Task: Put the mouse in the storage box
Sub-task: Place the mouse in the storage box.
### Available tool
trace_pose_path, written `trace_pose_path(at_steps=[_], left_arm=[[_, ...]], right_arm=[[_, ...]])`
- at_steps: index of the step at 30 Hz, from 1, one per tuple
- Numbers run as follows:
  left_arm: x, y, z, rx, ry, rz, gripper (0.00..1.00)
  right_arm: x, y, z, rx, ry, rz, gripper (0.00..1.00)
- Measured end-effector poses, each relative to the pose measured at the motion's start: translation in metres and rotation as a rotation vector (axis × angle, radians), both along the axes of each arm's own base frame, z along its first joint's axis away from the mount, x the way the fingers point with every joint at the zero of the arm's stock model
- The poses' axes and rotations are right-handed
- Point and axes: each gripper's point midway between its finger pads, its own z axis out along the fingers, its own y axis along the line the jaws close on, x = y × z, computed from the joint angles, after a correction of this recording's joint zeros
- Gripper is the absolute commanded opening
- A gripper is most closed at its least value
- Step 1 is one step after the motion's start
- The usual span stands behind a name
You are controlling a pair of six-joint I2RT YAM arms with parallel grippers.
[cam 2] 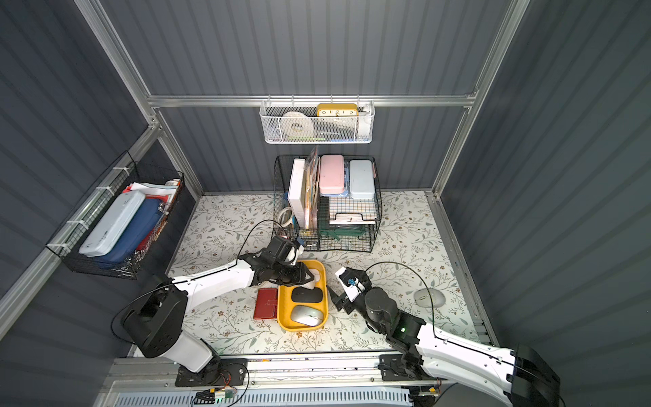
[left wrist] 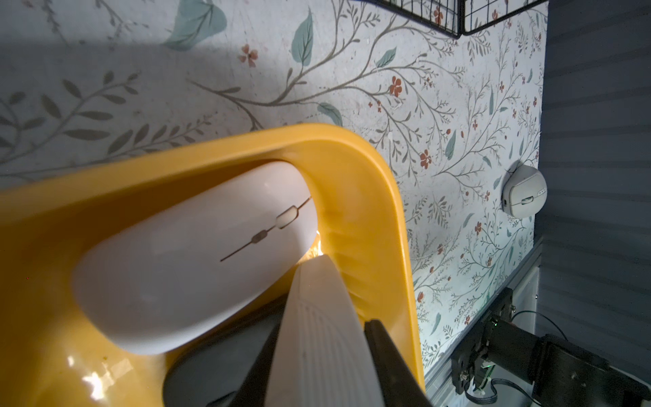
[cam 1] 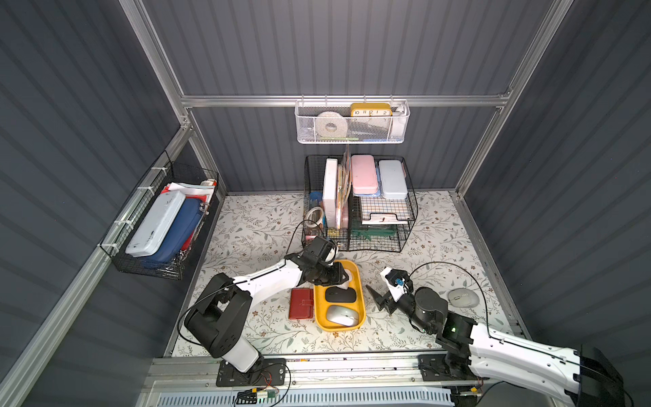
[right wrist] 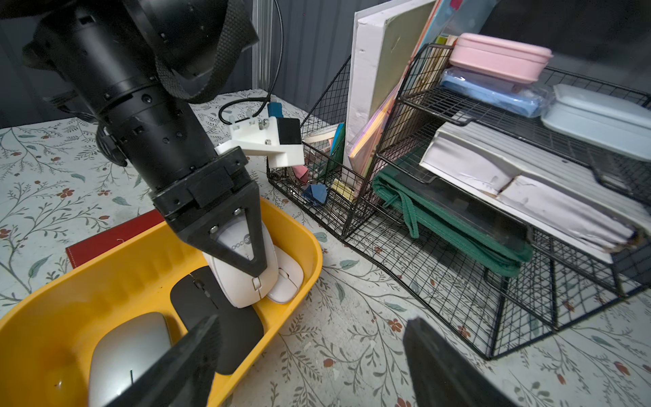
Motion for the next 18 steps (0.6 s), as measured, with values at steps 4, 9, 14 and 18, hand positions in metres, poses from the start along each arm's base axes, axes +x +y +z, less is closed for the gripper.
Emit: trace_pose_path(at_steps=[4, 9, 14, 18], left_arm=[[0.008, -0.004, -0.004, 0.002, 0.008, 0.01, 0.17], [0.016, -0.008, -0.008, 0.0, 0.009, 0.017, 0.25], [0.016, -0.009, -0.01, -0.002, 0.017, 0.022, 0.69], [0.016, -0.007, -0.012, 0.007, 0.026, 0.033, 0.81]], right_arm=[[0.0, 0.0, 0.0, 0.0, 0.0, -0.002, 0.87], [0.001, -0.001, 0.0, 0.0, -0.001, -0.005, 0.87], [0.001, -0.001, 0.0, 0.0, -0.001, -0.008, 0.87], [0.001, -0.001, 0.0, 0.002, 0.0, -0.01, 0.87]])
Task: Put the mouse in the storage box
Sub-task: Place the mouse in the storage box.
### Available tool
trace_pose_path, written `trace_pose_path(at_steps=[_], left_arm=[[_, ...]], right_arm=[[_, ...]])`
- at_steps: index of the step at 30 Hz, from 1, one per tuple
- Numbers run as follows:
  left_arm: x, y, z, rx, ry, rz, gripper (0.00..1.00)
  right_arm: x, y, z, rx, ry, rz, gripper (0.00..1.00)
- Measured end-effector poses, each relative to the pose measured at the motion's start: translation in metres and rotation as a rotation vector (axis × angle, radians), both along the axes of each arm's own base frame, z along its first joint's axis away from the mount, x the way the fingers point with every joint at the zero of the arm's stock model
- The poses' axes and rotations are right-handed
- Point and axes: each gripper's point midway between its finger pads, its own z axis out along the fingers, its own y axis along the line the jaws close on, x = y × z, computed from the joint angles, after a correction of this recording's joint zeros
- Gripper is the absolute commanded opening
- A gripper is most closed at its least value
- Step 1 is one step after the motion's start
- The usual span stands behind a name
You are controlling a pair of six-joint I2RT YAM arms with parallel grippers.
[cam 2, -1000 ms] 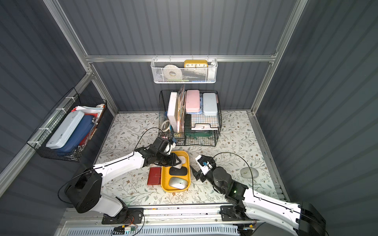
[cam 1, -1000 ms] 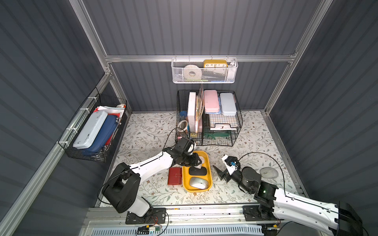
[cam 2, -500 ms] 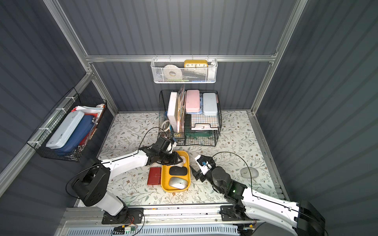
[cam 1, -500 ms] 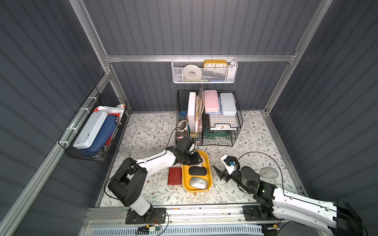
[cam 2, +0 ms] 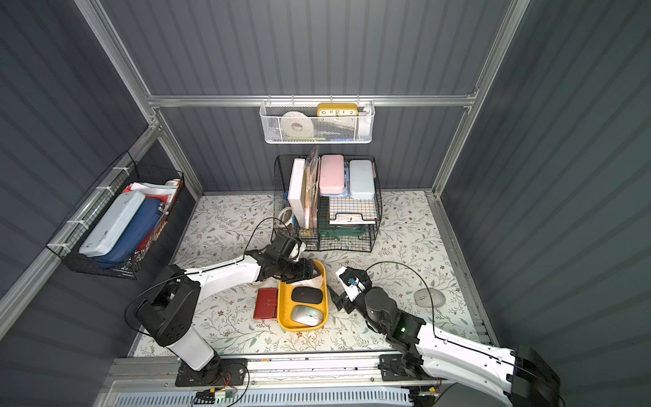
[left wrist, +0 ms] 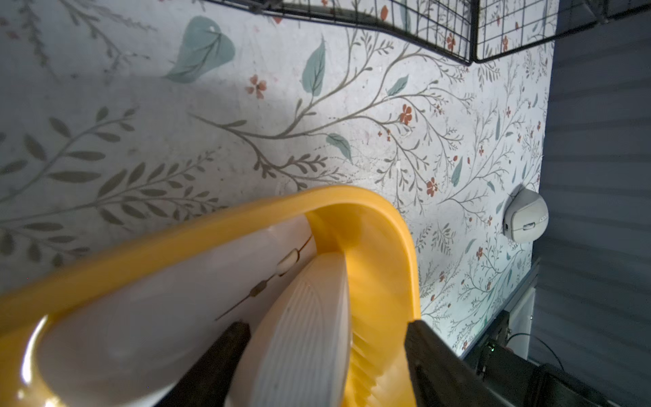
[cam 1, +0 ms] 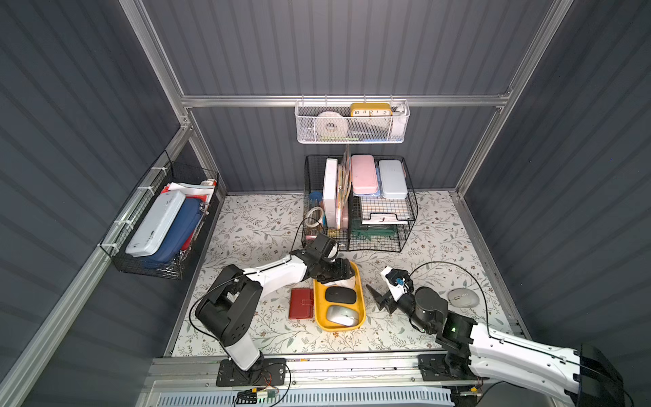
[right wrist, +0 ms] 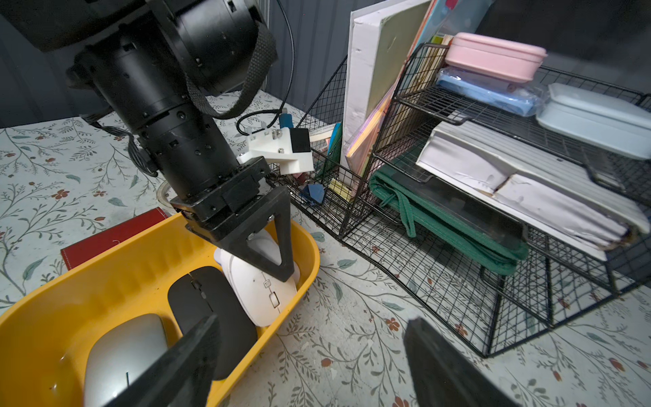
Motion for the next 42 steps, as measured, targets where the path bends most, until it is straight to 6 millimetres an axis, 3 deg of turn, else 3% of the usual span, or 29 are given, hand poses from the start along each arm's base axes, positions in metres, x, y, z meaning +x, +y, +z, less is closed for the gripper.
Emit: trace_pose_path(at_steps=[10, 19, 24, 30, 34, 42], left_arm=[[-0.001, 0.015, 0.004, 0.062, -0.013, 0.038, 0.86], [0.001, 0.036, 0.043, 0.086, -0.106, 0.093, 0.91], [0.0, 0.046, 0.071, 0.073, -0.177, 0.117, 0.94], [-0.008, 0.06, 0.091, 0.057, -0.235, 0.14, 0.96], [-0.012, 0.064, 0.083, 0.077, -0.222, 0.142, 0.97], [-0.015, 0.067, 0.077, 0.09, -0.207, 0.139, 0.97]], right_arm=[[0.008, -0.007, -0.001, 0.012, 0.01, -0.047, 0.9], [0.04, -0.035, -0.009, 0.038, 0.082, -0.221, 0.93], [0.073, -0.084, -0.008, 0.103, 0.163, -0.491, 0.93], [0.1, -0.167, -0.015, 0.178, 0.337, -0.909, 0.95], [0.086, -0.219, -0.038, 0.222, 0.47, -1.183, 0.95], [0.036, -0.288, -0.056, 0.403, 0.622, -1.605, 0.93]])
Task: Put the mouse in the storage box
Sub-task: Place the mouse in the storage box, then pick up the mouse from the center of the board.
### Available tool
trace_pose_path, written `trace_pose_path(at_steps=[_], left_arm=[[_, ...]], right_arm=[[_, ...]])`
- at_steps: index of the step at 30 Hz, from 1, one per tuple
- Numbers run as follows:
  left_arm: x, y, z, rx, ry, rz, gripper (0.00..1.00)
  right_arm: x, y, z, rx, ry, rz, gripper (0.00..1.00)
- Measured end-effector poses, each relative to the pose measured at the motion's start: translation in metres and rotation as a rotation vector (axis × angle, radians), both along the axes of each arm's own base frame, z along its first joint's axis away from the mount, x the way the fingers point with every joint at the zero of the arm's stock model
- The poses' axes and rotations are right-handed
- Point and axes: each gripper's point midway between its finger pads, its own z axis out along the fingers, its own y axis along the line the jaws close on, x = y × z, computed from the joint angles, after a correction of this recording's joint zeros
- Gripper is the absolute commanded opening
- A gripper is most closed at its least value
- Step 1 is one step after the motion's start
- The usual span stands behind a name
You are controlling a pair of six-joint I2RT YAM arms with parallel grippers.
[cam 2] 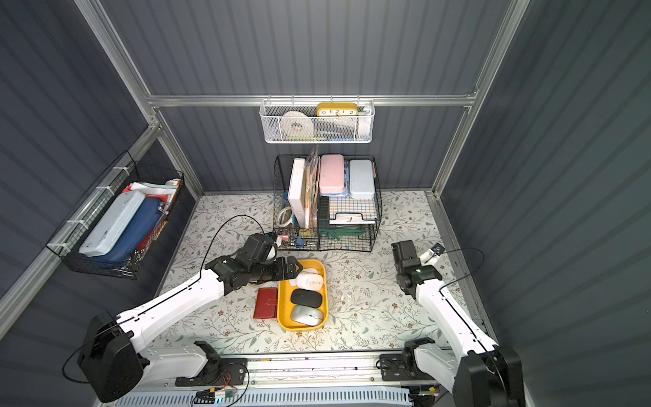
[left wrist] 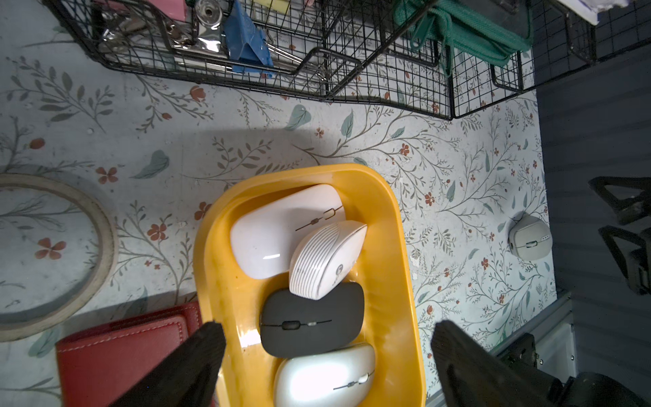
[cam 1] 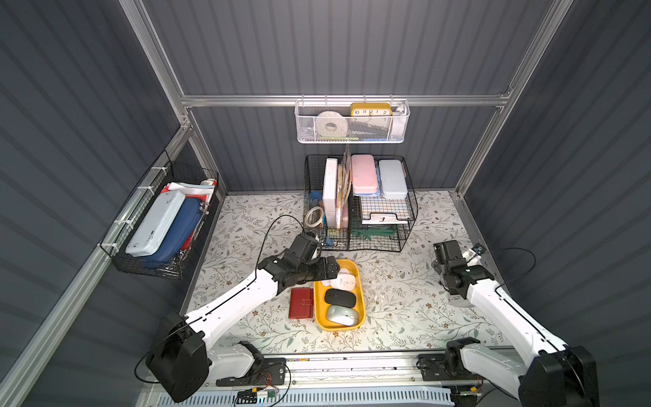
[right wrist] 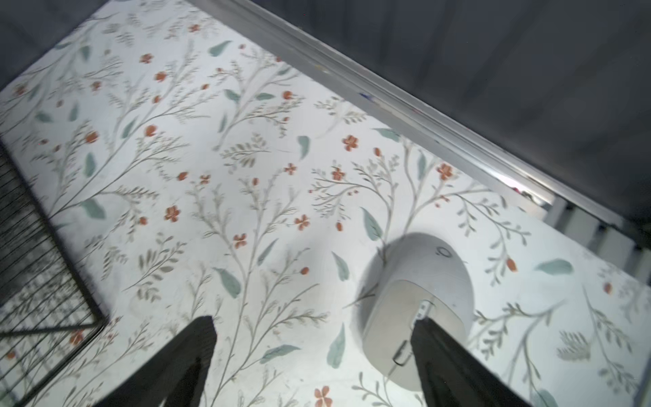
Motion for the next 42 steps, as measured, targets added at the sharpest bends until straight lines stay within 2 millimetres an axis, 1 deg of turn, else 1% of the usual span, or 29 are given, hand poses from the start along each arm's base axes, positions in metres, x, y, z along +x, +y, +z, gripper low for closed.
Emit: trace_pose_path(at_steps=[3, 7, 9, 12, 18, 22, 27, 32, 37, 41, 42], left_arm=[[0.0, 0.0, 0.0, 0.001, 0.002, 0.0, 0.97], [-0.001, 0.0, -0.001, 0.003, 0.002, -0.004, 0.97], [-0.001, 0.0, -0.001, 0.004, 0.004, -0.008, 0.97], [-0.002, 0.0, -0.001, 0.002, 0.006, -0.011, 0.97], [-0.003, -0.001, -0.001, -0.002, 0.01, -0.015, 0.98], [-0.003, -0.001, -0.002, -0.001, 0.012, -0.016, 0.97], [-0.004, 0.0, -0.004, 0.0, 0.017, -0.017, 0.98], [-0.006, 0.001, -0.008, 0.006, 0.025, -0.017, 0.98], [-0.007, 0.003, -0.01, 0.01, 0.03, -0.015, 0.98], [-0.008, 0.004, -0.015, 0.017, 0.039, -0.013, 0.98], [-0.008, 0.005, -0.015, 0.018, 0.039, -0.013, 0.98]], right_arm=[[-0.017, -0.018, -0.007, 0.075, -0.01, -0.134, 0.95], [-0.034, -0.029, -0.017, 0.158, -0.045, -0.237, 0.93], [-0.038, -0.033, -0.021, 0.188, -0.052, -0.274, 0.93], [-0.04, -0.037, -0.027, 0.231, -0.05, -0.323, 0.93], [-0.045, -0.044, -0.063, 0.312, 0.079, -0.406, 0.93], [-0.044, -0.043, -0.08, 0.353, 0.125, -0.424, 0.93], [-0.039, -0.042, -0.09, 0.376, 0.142, -0.436, 0.92], [-0.036, -0.044, -0.102, 0.398, 0.187, -0.46, 0.89], [-0.033, -0.046, -0.107, 0.396, 0.226, -0.47, 0.81], [-0.029, -0.048, -0.108, 0.388, 0.234, -0.474, 0.68], [-0.028, -0.049, -0.107, 0.386, 0.233, -0.473, 0.67]])
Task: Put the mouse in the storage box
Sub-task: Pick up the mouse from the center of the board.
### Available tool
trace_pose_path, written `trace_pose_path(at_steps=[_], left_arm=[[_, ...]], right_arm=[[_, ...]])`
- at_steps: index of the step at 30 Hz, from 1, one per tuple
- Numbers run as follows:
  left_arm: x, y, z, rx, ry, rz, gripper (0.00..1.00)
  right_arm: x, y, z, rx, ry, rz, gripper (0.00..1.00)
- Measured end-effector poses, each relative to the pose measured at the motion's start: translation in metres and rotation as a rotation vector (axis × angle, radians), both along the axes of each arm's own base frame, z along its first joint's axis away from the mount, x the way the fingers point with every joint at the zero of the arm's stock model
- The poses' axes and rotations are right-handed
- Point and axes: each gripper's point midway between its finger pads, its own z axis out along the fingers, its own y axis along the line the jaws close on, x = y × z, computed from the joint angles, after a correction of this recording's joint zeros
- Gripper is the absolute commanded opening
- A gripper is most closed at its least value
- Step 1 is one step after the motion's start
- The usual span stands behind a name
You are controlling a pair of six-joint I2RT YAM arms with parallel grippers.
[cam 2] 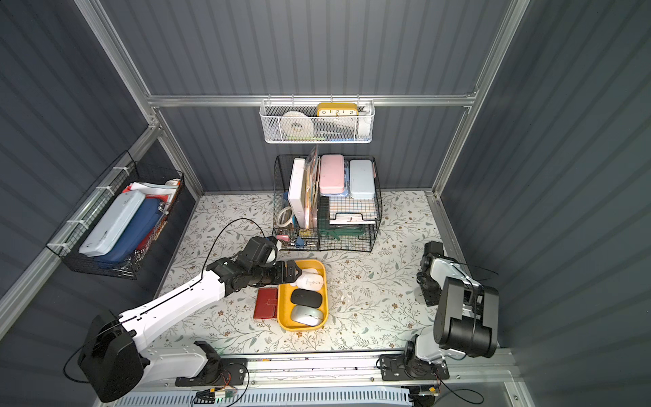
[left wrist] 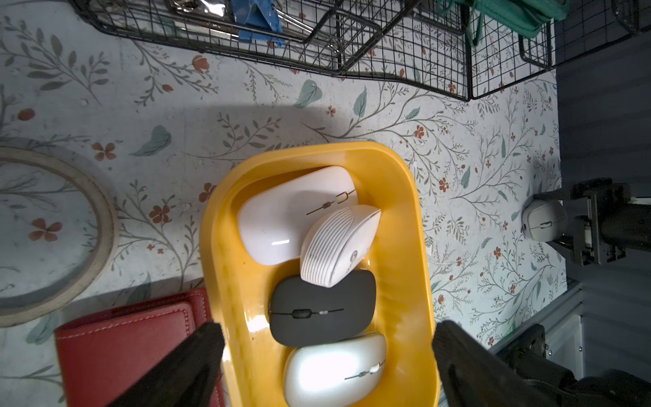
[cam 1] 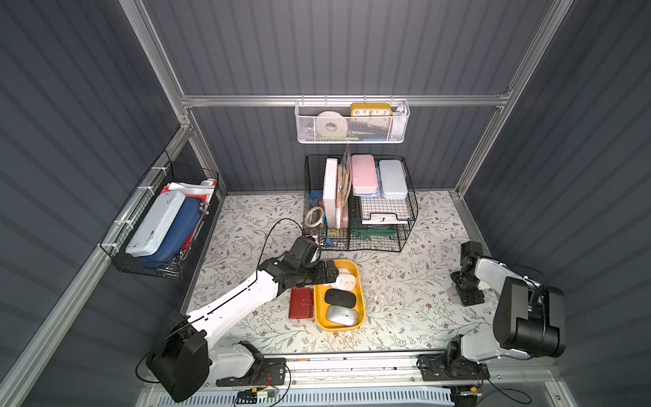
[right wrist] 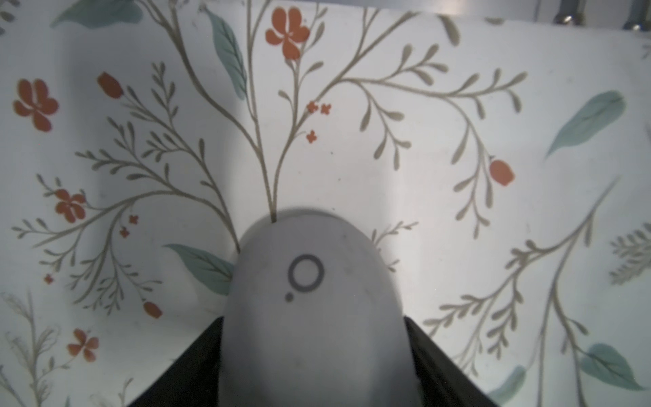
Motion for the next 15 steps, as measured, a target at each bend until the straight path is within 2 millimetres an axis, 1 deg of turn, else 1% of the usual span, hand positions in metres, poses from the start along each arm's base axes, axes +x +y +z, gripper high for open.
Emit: trace_pose_path(at_steps=[2, 4, 6, 9, 12, 15], left_arm=[[0.0, 0.0, 0.0, 0.0, 0.0, 0.0, 0.98], [0.0, 0.0, 0.0, 0.0, 0.0, 0.0, 0.98], [0.0, 0.0, 0.0, 0.0, 0.0, 0.0, 0.98], [0.0, 0.0, 0.0, -0.001, 0.0, 0.0, 0.98], [0.0, 0.0, 0.0, -0.001, 0.0, 0.0, 0.98], [0.0, 0.0, 0.0, -0.001, -0.001, 0.0, 0.98]], right_arm=[[0.0, 0.0, 0.0, -0.001, 0.002, 0.007, 0.62], [0.0, 0.0, 0.0, -0.002, 0.003, 0.01, 0.54], [0.001, 0.0, 0.001, -0.001, 0.001, 0.017, 0.49], [0.002, 0.001, 0.002, 0.004, 0.0, 0.049, 0.48], [0.007, 0.003, 0.006, 0.004, -0.014, 0.108, 0.42], [0.016, 0.005, 0.016, -0.007, -0.054, 0.182, 0.36]])
